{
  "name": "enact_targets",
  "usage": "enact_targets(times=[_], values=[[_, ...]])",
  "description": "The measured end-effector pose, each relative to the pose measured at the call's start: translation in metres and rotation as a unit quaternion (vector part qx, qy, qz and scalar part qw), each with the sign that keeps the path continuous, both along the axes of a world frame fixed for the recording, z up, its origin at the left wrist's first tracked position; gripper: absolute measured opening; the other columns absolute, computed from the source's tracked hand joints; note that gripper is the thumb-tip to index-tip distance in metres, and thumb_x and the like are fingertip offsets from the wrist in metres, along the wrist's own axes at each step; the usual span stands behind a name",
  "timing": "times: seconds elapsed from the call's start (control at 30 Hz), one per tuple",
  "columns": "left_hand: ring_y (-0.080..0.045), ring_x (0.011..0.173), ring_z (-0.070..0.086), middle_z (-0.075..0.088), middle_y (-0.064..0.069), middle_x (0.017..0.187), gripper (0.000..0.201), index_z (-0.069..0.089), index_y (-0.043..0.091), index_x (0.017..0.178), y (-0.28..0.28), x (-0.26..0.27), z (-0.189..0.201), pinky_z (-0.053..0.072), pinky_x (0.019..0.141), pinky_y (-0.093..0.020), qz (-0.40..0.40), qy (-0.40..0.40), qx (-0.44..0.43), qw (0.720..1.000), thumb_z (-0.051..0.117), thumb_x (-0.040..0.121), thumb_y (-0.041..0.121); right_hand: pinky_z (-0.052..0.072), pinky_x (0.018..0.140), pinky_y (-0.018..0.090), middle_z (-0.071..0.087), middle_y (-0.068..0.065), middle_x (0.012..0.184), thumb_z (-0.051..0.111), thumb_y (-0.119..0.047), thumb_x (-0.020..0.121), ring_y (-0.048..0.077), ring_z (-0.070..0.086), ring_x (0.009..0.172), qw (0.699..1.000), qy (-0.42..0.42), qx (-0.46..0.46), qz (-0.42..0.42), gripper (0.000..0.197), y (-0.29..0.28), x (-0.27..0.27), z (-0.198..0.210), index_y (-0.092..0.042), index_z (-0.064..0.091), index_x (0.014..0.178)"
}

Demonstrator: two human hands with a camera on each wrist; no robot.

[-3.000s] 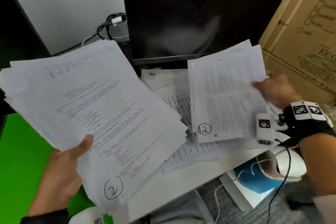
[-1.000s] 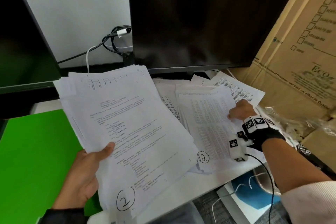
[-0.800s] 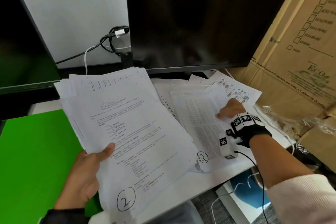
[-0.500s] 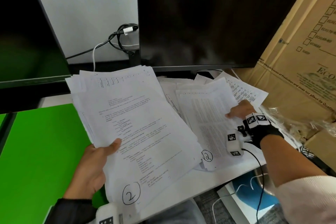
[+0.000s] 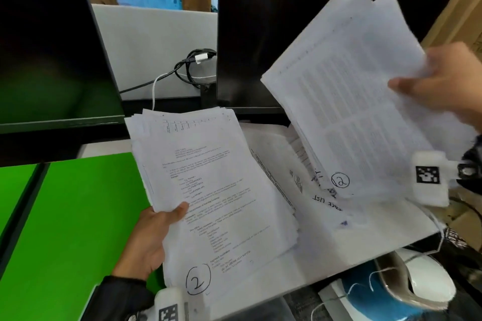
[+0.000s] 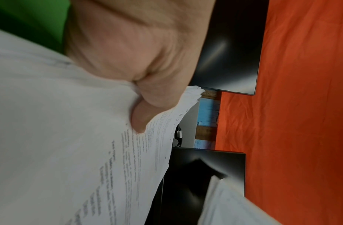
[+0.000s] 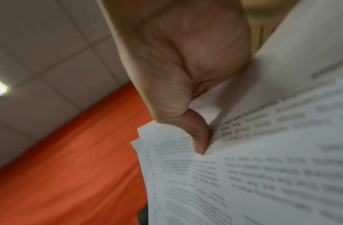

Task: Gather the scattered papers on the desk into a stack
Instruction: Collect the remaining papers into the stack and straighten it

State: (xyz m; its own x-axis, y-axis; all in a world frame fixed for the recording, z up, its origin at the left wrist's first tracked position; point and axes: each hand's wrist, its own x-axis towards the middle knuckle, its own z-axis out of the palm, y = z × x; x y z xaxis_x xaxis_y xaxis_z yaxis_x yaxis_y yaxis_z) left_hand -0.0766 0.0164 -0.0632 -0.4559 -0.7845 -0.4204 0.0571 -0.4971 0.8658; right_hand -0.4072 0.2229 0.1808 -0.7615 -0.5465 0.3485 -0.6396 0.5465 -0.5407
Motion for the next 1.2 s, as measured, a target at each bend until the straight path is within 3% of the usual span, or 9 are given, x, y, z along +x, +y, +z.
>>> enact_targets(times=[0.1,0.23,0.4,0.47,0.63,0.77,1.03,1.1,1.2], values=[[-0.031,0.094,0.069,0.074,-0.015,0.104,0.025,0.068,0.004,0.111,-0.001,-0.001,0.003,0.058,0.073,-0.038,-0.002,0.003,0.000,1.000,0.069,0.086,0.005,0.053,0.043,0.019,0.072,-0.002,0.067,0.082,-0.028,0.070,0.002,0.066,0.050,0.991,-0.099,-0.063,0.071,0.020,-0.001,0.003,0.021,-0.018,0.069,0.083],[-0.029,0.088,0.071,0.075,-0.014,0.100,0.021,0.069,0.004,0.106,0.001,-0.001,0.006,0.059,0.069,-0.036,-0.013,0.022,-0.012,1.000,0.069,0.085,0.004,0.059,0.074,0.043,0.074,0.010,0.103,0.095,-0.043,0.027,0.025,0.072,0.090,0.916,-0.314,-0.126,0.215,0.091,-0.026,0.007,-0.005,-0.006,0.070,0.106],[-0.027,0.069,0.073,0.075,-0.018,0.085,0.039,0.067,-0.005,0.100,0.008,0.003,0.009,0.059,0.057,-0.034,-0.054,0.082,-0.019,0.995,0.080,0.064,0.001,0.059,0.073,0.038,0.073,0.016,0.103,0.090,-0.017,0.053,0.026,0.072,0.086,0.822,-0.507,-0.074,0.248,0.054,-0.085,0.047,-0.124,-0.002,0.072,0.101],[-0.020,0.056,0.069,0.073,-0.015,0.072,0.004,0.067,-0.004,0.084,0.012,0.006,0.013,0.054,0.048,-0.026,-0.067,0.061,-0.034,0.995,0.068,0.083,0.000,0.057,0.081,0.036,0.071,0.015,0.108,0.076,-0.007,0.076,0.027,0.070,0.093,0.840,-0.499,-0.020,0.212,0.031,-0.100,0.071,-0.168,-0.002,0.068,0.105],[-0.023,0.079,0.074,0.073,-0.021,0.104,0.020,0.072,0.004,0.102,0.011,0.010,0.003,0.059,0.059,-0.030,-0.077,-0.015,-0.019,0.997,0.055,0.098,0.016,0.046,0.055,0.012,0.069,0.000,0.091,0.069,-0.011,0.086,0.006,0.061,0.074,0.934,-0.316,0.092,0.140,0.017,-0.113,0.094,-0.215,-0.010,0.068,0.103],[-0.021,0.108,0.069,0.073,-0.005,0.115,0.052,0.064,0.023,0.120,0.010,0.010,0.009,0.055,0.092,-0.038,-0.081,0.042,0.035,0.995,0.042,0.091,0.059,0.045,0.078,0.020,0.064,0.000,0.105,0.067,-0.015,0.087,0.015,0.060,0.096,0.940,-0.261,0.156,0.153,0.028,-0.118,0.092,-0.218,-0.011,0.063,0.115],[-0.031,0.097,0.072,0.073,-0.016,0.108,0.028,0.066,0.002,0.118,0.006,0.006,0.032,0.059,0.081,-0.041,-0.087,-0.028,-0.083,0.992,0.063,0.090,0.005,0.045,0.100,0.035,0.048,0.002,0.126,0.073,-0.042,0.080,0.021,0.049,0.118,0.940,-0.235,0.188,0.162,0.075,-0.124,0.092,-0.229,-0.016,0.035,0.138],[-0.030,0.097,0.072,0.073,-0.016,0.108,0.034,0.069,0.002,0.114,-0.001,0.016,0.057,0.060,0.079,-0.039,-0.105,0.022,-0.117,0.987,0.072,0.082,0.014,0.051,0.090,0.028,0.056,-0.002,0.122,0.075,-0.035,0.080,0.015,0.057,0.110,0.895,-0.387,0.066,0.211,0.073,-0.115,0.093,-0.208,-0.016,0.034,0.137],[-0.031,0.103,0.070,0.072,-0.016,0.114,0.066,0.075,0.010,0.106,-0.013,0.035,0.095,0.060,0.077,-0.038,-0.156,0.103,-0.156,0.970,0.095,0.049,0.036,0.056,0.088,0.037,0.066,0.008,0.123,0.064,-0.024,0.083,0.024,0.065,0.110,0.719,-0.609,-0.128,0.310,0.047,-0.101,0.099,-0.174,-0.012,0.055,0.127]])
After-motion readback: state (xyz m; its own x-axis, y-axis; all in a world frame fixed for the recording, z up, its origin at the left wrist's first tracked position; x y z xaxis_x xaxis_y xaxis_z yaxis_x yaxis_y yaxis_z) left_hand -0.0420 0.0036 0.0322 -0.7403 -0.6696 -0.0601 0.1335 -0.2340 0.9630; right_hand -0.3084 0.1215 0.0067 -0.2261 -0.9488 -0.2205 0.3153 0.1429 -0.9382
